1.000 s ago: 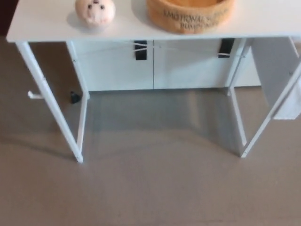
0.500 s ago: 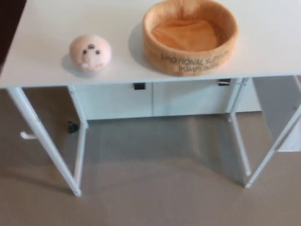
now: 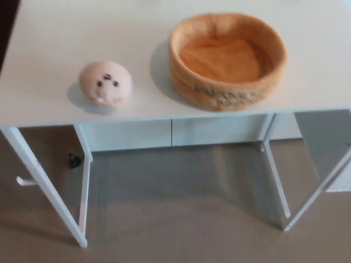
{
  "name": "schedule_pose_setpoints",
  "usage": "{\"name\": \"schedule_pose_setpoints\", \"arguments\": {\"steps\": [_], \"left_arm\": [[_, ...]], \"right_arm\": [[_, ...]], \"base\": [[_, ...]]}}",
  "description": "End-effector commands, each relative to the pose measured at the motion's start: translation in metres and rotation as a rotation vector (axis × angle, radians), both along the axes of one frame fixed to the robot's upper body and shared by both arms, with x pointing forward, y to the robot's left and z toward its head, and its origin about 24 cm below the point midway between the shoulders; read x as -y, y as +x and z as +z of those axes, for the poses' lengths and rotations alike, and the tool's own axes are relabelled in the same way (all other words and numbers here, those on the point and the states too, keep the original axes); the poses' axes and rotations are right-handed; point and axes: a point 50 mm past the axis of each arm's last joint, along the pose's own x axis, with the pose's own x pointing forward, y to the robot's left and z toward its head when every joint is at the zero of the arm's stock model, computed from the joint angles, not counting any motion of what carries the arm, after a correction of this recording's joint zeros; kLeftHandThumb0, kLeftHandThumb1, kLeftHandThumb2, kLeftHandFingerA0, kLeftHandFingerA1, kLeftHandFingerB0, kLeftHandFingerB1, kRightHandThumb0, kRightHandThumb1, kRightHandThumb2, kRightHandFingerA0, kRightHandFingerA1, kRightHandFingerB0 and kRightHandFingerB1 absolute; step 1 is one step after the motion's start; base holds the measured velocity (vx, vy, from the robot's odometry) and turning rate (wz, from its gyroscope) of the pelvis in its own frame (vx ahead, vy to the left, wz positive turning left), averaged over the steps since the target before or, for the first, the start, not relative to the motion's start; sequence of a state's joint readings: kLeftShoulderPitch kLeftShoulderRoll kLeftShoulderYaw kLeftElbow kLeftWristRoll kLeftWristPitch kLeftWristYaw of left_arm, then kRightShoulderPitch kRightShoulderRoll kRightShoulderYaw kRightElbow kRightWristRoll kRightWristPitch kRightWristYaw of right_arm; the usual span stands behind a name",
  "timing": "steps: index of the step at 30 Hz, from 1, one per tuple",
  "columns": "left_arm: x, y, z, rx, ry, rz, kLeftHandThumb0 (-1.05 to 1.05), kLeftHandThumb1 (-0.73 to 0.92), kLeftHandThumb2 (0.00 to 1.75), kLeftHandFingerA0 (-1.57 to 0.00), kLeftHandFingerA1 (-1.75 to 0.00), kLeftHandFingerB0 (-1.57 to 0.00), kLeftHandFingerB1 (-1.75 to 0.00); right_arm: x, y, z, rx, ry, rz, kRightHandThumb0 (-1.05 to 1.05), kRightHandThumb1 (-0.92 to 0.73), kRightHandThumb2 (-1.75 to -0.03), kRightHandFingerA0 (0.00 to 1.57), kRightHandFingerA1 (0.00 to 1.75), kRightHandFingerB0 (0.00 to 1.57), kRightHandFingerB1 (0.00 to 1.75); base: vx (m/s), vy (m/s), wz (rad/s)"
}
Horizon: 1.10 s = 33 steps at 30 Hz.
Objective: The robot walks towards a table in front, picks a dumpling toy with left hand and puts it in an orange round plate
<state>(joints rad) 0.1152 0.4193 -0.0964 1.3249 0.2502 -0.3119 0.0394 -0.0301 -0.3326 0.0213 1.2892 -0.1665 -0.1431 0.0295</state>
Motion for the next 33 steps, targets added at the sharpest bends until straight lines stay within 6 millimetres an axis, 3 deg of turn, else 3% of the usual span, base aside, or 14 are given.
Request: {"name": "schedule_pose_setpoints", "arguments": {"steps": [1, 3, 4, 9, 13, 14, 16, 17, 21, 22, 27, 28, 30, 33], "left_arm": [[-0.004, -0.004, 0.002, -0.018, 0.019, -0.01, -0.35, 0.58, 0.58, -0.63, -0.63, -0.37, -0.36], [-0.004, -0.002, 0.002, -0.021, 0.024, -0.023, -0.42, 0.44, 0.77, -0.62, -0.75, -0.3, -0.47], [-0.004, -0.002, 0.002, -0.021, 0.026, -0.029, -0.33, 0.57, 0.57, -0.64, -0.71, -0.37, -0.35], [-0.004, 0.013, 0.003, 0.01, 0.026, -0.027, -0.36, 0.58, 0.58, -0.64, -0.6, -0.38, -0.36], [-0.004, 0.012, 0.003, 0.014, 0.02, -0.022, -0.34, 0.56, 0.57, -0.66, -0.7, -0.37, -0.35], [-0.003, 0.012, 0.003, 0.024, 0.012, -0.008, -0.32, 0.54, 0.56, -0.67, -0.84, -0.38, -0.37], [-0.003, 0.012, 0.003, 0.011, 0.022, -0.014, -0.33, 0.55, 0.57, -0.66, -0.78, -0.38, -0.35], [-0.003, 0.012, 0.003, 0.01, 0.023, -0.012, -0.32, 0.56, 0.57, -0.63, -0.91, -0.38, -0.35], [-0.003, 0.012, 0.002, 0.013, 0.013, -0.002, -0.32, 0.56, 0.57, -0.65, -0.88, -0.37, -0.35], [-0.003, 0.012, 0.002, 0.001, 0.026, -0.02, -0.34, 0.56, 0.57, -0.64, -0.66, -0.37, -0.35], [-0.003, 0.011, 0.003, -0.004, 0.024, -0.023, -0.34, 0.57, 0.57, -0.63, -0.75, -0.36, -0.35], [-0.003, 0.011, 0.003, 0.001, 0.024, -0.028, -0.39, 0.43, 0.76, -0.62, -0.75, -0.3, -0.46], [-0.003, 0.011, 0.003, 0.003, 0.023, -0.024, -0.33, 0.56, 0.57, -0.63, -0.66, -0.36, -0.35], [-0.003, 0.011, 0.003, 0.004, 0.021, -0.024, -0.34, 0.57, 0.58, -0.63, -0.65, -0.37, -0.36]], "right_arm": [[0.005, -0.005, 0.002, -0.02, -0.014, 0.02, -0.35, -0.52, -0.72, 0.7, 0.58, 0.44, 0.46], [0.005, -0.005, 0.001, -0.02, -0.013, 0.018, -0.35, -0.52, -0.72, 0.69, 0.57, 0.45, 0.46], [0.005, -0.006, 0.001, -0.023, -0.011, 0.016, -0.35, -0.53, -0.72, 0.67, 0.56, 0.45, 0.46], [0.005, 0.006, 0.004, 0.014, -0.008, -0.002, -0.33, -0.52, -0.7, 0.7, 0.57, 0.46, 0.46], [0.005, 0.005, 0.004, 0.006, -0.004, 0.0, -0.34, -0.52, -0.72, 0.69, 0.57, 0.44, 0.47], [0.005, 0.005, 0.004, 0.003, -0.001, -0.004, -0.24, -0.62, -0.58, 0.71, 0.47, 0.48, 0.38], [0.005, 0.006, 0.004, 0.0, 0.001, 0.008, -0.34, -0.53, -0.72, 0.65, 0.56, 0.44, 0.46], [0.005, 0.006, 0.004, 0.0, 0.002, 0.009, -0.34, -0.53, -0.72, 0.65, 0.55, 0.44, 0.46], [0.005, 0.006, 0.004, 0.001, 0.001, 0.008, -0.34, -0.53, -0.72, 0.66, 0.56, 0.44, 0.46], [0.005, 0.007, 0.004, -0.002, 0.0, 0.01, -0.35, -0.53, -0.73, 0.66, 0.57, 0.45, 0.47], [0.005, 0.007, 0.004, 0.0, 0.002, 0.006, -0.34, -0.53, -0.73, 0.66, 0.57, 0.45, 0.47], [0.005, 0.007, 0.004, -0.004, 0.003, 0.011, -0.34, -0.53, -0.73, 0.65, 0.57, 0.44, 0.47], [0.006, 0.007, 0.004, -0.009, 0.002, 0.017, -0.35, -0.53, -0.73, 0.66, 0.57, 0.45, 0.47], [0.005, 0.006, 0.004, -0.002, 0.003, 0.011, -0.34, -0.51, -0.72, 0.69, 0.58, 0.44, 0.47]], "base": [[0.14, 0.151, 0.06], [0.11, 0.103, 0.03], [0.15, 0.057, 0.03], [0.15, -0.017, 0.07], [0.14, -0.107, -0.04], [0.18, -0.023, 0.37], [0.17, -0.018, 0.05], [0.13, -0.09, -0.05], [0.14, -0.028, -0.08], [0.14, 0.023, -0.19], [0.17, 0.103, 0.05], [0.23, 0.322, -0.35], [0.19, 0.222, 0.02], [0.14, 0.102, 0.04]]}}
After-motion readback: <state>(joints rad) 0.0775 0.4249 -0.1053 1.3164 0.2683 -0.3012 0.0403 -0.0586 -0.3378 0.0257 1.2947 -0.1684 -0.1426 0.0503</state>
